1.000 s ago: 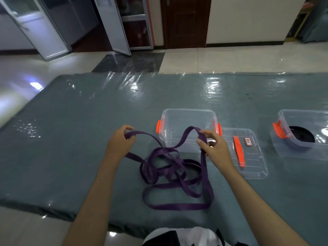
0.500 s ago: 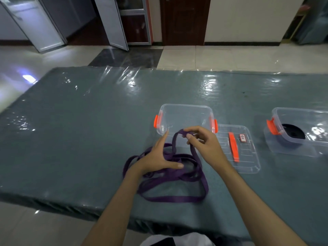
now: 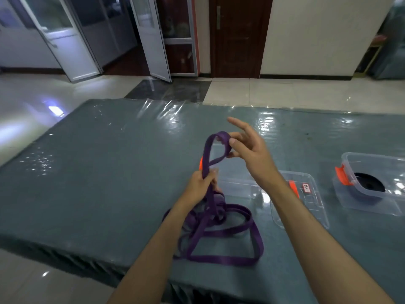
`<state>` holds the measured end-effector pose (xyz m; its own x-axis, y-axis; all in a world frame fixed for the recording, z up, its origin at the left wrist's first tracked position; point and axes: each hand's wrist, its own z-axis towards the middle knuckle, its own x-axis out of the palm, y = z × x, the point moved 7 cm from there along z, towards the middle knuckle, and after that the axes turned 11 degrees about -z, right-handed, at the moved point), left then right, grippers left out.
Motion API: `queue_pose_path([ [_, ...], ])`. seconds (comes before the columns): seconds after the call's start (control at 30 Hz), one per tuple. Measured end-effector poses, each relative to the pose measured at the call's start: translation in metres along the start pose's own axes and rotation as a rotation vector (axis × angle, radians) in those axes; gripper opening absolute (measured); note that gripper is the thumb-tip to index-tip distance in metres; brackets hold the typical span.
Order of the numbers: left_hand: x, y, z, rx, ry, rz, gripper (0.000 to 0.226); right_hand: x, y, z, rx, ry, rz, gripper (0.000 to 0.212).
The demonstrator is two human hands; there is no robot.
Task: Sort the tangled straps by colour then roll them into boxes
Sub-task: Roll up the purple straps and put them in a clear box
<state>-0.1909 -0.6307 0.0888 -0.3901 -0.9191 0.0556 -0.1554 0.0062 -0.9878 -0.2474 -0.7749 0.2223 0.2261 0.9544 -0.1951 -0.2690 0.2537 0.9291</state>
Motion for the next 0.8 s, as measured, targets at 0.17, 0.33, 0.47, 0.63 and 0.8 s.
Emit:
queue_pose_path([
  [0.17, -0.012, -0.064, 0.003, 0.002, -0.13, -0.181, 0.039, -0.001, -0.049, -0.013, 0.254, -0.022, -0.109, 0.066],
  [0.33, -0.007, -0.12, 0.006, 0.031, -0.045, -0.115, 0.01, 0.024, -0.089, -0.032, 0.425, -0.036, 0.015, 0.046],
  [0.47, -0.006, -0.15, 0.01, 0.085, -0.014, 0.299, 0.016, 0.028, -0.114, -0.037, 0.593, -0.083, -0.002, 0.037],
  [0.63, 0.009, -0.171, 0.026, 0.165, -0.07, 0.291, 0.017, 0.075, -0.111, -0.042, 0.428, 0.409, -0.212, 0.053],
  [0.8, 0.021, -0.187, 0.036, 0.154, -0.011, 0.113, 0.021, 0.113, -0.106, -0.052, 0.343, 0.485, -0.048, 0.053],
])
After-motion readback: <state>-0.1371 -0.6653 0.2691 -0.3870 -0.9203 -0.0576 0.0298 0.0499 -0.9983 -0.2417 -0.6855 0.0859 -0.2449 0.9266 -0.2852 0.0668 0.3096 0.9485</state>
